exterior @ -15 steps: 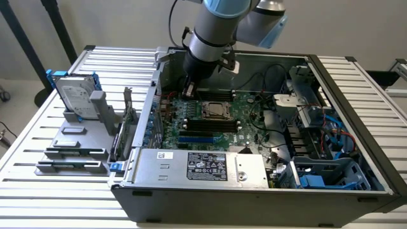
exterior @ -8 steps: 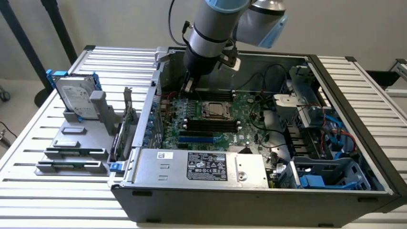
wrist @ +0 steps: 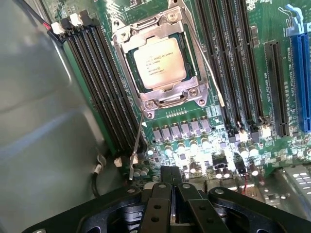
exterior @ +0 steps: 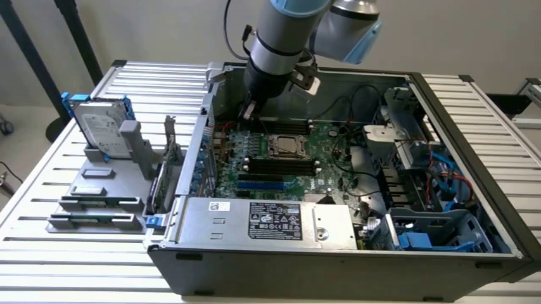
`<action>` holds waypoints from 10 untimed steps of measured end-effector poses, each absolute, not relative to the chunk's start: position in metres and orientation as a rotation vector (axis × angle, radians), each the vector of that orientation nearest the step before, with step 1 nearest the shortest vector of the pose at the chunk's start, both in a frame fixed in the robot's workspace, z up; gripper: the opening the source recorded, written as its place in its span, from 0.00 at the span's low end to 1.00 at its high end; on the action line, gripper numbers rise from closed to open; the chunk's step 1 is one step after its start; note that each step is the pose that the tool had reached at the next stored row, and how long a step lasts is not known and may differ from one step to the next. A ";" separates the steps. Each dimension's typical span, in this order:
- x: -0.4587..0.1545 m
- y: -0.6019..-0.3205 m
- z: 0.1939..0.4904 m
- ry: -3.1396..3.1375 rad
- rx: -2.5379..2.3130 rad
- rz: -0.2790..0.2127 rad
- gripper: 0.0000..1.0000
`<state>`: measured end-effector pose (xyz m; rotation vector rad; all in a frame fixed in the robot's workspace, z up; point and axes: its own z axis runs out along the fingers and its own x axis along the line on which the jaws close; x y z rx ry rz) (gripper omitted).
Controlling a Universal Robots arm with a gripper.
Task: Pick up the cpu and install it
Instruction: 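Install the first cpu locking lever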
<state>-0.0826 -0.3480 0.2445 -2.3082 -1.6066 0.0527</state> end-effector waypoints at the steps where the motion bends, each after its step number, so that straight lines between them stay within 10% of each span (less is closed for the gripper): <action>1: -0.083 -0.348 0.245 -1.595 -2.313 0.049 0.11; 10: -0.087 -0.348 0.245 -1.510 -2.319 0.011 0.11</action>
